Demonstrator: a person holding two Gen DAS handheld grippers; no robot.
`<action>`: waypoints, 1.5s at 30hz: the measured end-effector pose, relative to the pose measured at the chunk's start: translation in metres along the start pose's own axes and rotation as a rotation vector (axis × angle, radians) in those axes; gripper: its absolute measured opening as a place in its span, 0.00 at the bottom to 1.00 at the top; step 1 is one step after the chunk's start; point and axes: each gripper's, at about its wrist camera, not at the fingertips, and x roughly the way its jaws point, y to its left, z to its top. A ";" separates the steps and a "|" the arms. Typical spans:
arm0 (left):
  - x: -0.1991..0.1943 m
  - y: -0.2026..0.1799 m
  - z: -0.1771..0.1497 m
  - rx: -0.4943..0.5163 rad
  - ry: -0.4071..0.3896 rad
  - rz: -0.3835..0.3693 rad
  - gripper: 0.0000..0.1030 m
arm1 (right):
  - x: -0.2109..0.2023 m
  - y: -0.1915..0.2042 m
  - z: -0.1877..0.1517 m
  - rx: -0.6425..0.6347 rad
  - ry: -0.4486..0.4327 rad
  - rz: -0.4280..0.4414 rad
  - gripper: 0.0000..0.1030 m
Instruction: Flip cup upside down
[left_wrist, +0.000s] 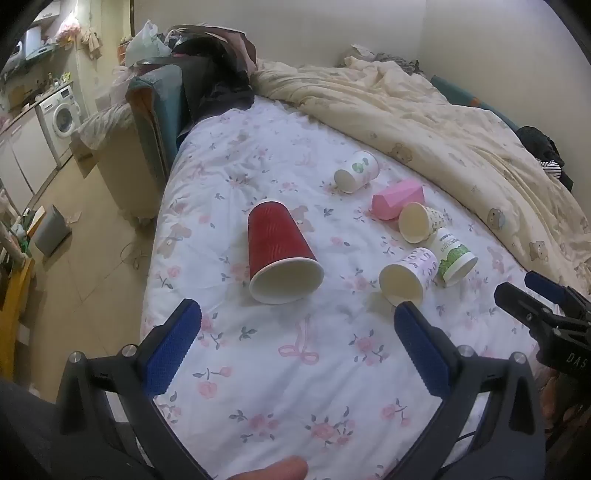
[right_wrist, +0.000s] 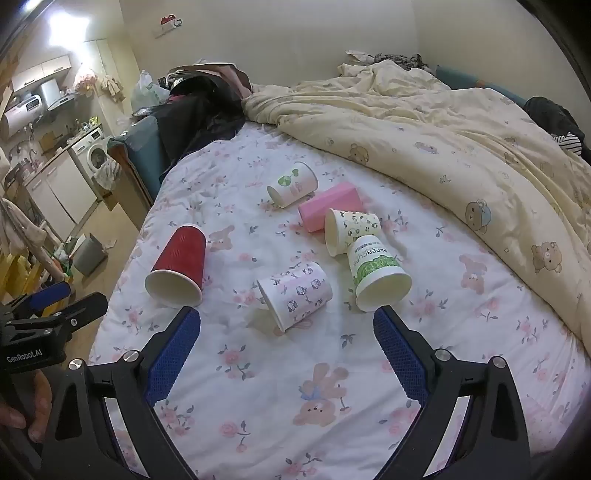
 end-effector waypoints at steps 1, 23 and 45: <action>0.000 0.000 0.000 0.001 0.003 0.000 1.00 | 0.000 0.000 0.000 0.000 -0.001 0.000 0.94; 0.000 0.002 -0.003 -0.006 0.011 -0.007 1.00 | 0.002 0.002 -0.003 0.003 -0.003 0.003 0.94; 0.004 -0.001 -0.006 -0.007 0.015 -0.010 1.00 | 0.000 0.004 -0.002 0.002 -0.001 0.004 0.94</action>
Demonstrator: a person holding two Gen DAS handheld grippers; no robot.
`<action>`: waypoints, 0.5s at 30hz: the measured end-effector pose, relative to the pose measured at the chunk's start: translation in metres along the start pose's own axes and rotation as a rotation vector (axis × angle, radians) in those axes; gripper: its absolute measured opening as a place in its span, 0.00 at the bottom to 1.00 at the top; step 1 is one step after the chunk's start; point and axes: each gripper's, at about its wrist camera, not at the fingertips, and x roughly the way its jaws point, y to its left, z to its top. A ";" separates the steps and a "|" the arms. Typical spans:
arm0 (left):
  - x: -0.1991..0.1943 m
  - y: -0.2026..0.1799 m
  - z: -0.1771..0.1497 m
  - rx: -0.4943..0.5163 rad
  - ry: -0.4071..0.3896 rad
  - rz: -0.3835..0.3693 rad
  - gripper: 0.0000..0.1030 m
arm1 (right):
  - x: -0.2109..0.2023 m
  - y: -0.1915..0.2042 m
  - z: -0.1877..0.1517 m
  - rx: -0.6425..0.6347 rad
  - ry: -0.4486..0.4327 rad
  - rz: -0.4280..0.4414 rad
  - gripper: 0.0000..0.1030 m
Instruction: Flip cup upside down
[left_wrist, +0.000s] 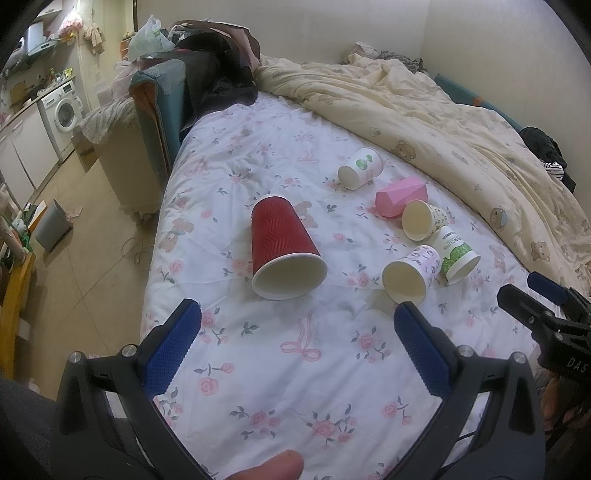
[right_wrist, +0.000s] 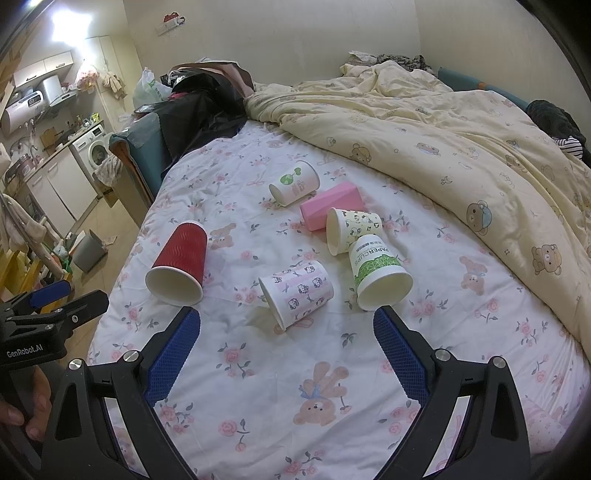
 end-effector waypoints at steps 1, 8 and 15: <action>0.000 0.000 0.000 0.000 0.000 -0.001 1.00 | 0.000 0.000 0.000 0.000 0.001 0.000 0.94; 0.000 0.000 0.000 -0.002 0.001 0.000 1.00 | 0.001 -0.001 0.000 0.001 0.001 0.000 0.94; 0.000 -0.002 -0.002 0.007 -0.006 0.006 1.00 | 0.004 -0.002 -0.003 0.001 0.005 -0.005 0.94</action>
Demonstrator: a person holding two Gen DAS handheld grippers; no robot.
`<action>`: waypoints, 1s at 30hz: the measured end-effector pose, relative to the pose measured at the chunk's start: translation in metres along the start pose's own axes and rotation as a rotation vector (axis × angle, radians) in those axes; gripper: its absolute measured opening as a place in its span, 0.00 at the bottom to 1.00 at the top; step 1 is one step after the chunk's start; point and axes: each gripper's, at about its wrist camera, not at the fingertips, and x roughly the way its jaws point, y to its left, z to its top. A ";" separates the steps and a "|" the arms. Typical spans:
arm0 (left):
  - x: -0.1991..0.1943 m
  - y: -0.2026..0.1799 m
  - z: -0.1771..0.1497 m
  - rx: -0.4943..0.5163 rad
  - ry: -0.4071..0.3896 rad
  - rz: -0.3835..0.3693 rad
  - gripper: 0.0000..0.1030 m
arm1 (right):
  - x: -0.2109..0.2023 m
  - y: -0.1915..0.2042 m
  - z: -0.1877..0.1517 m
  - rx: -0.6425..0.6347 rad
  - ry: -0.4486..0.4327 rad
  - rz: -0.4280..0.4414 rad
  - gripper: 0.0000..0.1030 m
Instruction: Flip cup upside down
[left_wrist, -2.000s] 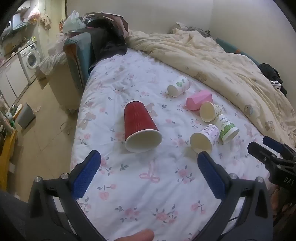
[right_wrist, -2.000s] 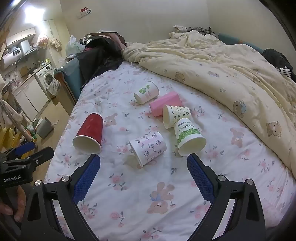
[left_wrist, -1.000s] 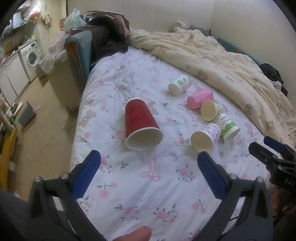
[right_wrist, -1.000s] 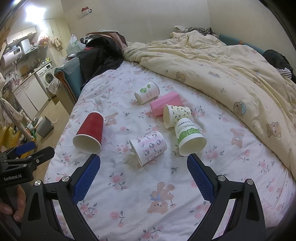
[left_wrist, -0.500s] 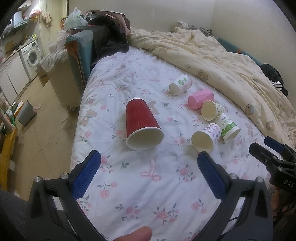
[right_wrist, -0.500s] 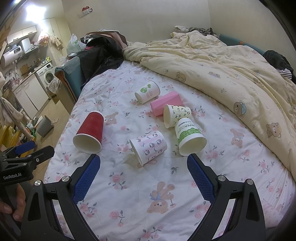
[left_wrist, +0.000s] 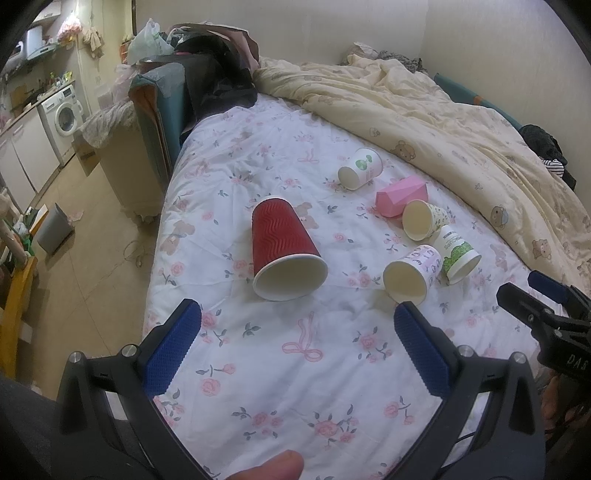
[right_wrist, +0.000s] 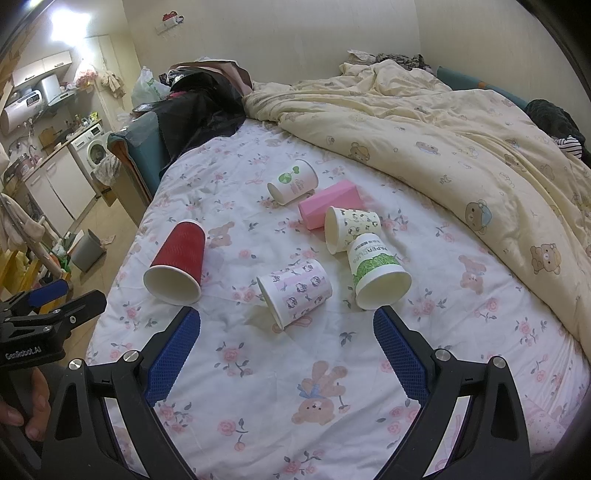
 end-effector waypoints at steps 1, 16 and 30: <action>-0.001 0.001 0.000 0.002 -0.001 0.000 1.00 | 0.000 -0.001 0.000 0.003 0.001 0.001 0.94; -0.005 0.004 0.005 -0.005 0.002 0.001 1.00 | -0.001 0.001 -0.001 -0.010 0.001 -0.004 0.94; -0.005 0.004 0.004 -0.004 0.002 0.002 1.00 | -0.001 0.000 -0.001 -0.009 0.001 -0.003 0.94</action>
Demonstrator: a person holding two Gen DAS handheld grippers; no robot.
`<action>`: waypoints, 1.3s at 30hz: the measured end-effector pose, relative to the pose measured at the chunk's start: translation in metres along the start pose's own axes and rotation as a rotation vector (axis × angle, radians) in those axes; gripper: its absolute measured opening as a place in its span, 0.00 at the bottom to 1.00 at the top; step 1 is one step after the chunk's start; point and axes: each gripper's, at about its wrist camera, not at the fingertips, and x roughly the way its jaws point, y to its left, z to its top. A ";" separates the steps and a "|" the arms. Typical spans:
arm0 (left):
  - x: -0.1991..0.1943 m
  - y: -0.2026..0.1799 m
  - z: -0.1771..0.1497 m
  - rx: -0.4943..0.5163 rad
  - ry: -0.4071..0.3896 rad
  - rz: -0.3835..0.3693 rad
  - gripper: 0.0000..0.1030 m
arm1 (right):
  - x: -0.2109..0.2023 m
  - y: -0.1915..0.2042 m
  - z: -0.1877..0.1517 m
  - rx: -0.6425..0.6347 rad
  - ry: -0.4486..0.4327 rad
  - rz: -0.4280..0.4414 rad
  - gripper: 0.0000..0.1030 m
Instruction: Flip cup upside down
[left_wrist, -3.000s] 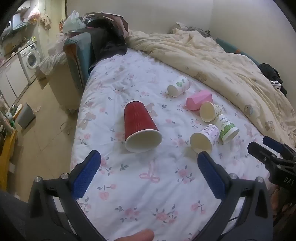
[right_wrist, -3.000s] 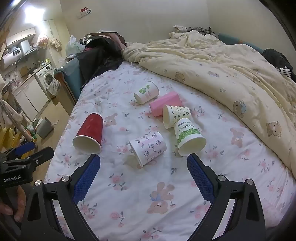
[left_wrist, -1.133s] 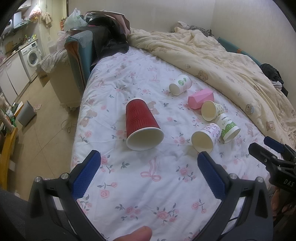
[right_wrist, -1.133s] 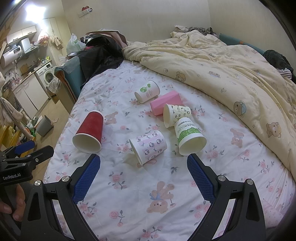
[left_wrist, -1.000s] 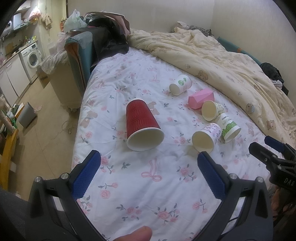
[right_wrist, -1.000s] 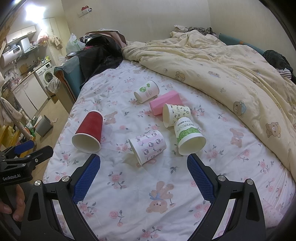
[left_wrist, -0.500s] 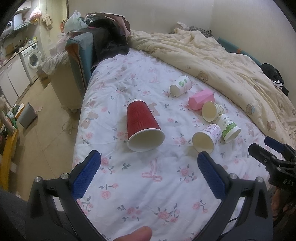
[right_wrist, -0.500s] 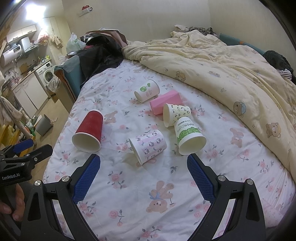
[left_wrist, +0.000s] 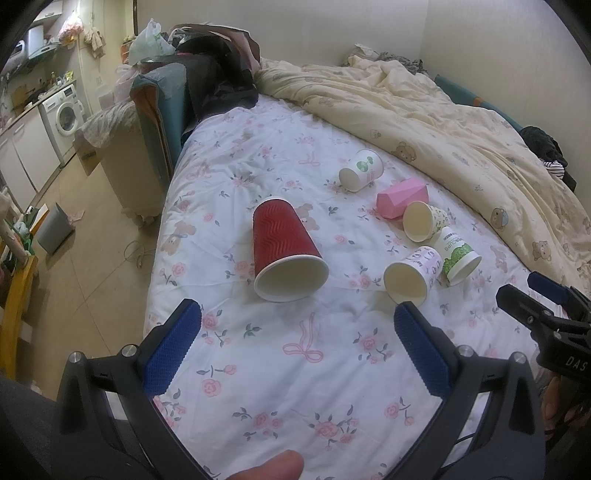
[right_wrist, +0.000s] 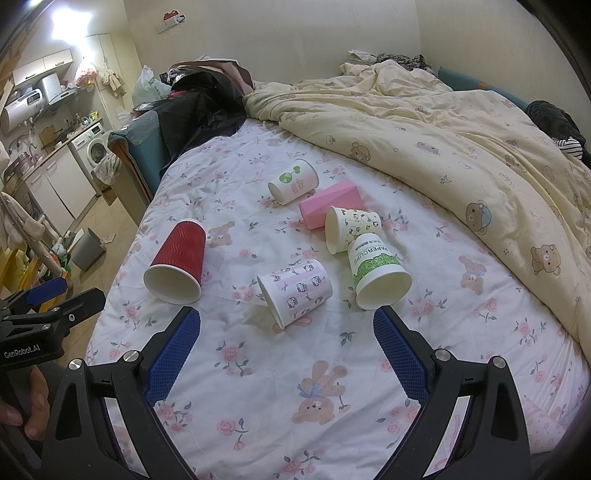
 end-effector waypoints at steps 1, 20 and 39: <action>0.000 0.000 0.000 0.000 0.000 0.000 1.00 | 0.000 0.000 0.000 -0.001 0.000 0.000 0.94; 0.051 0.012 0.054 -0.027 0.157 0.077 1.00 | 0.019 -0.010 0.025 0.019 0.031 -0.009 0.94; 0.210 0.025 0.073 -0.254 0.603 0.088 0.96 | 0.041 -0.038 0.020 0.121 0.097 -0.052 0.94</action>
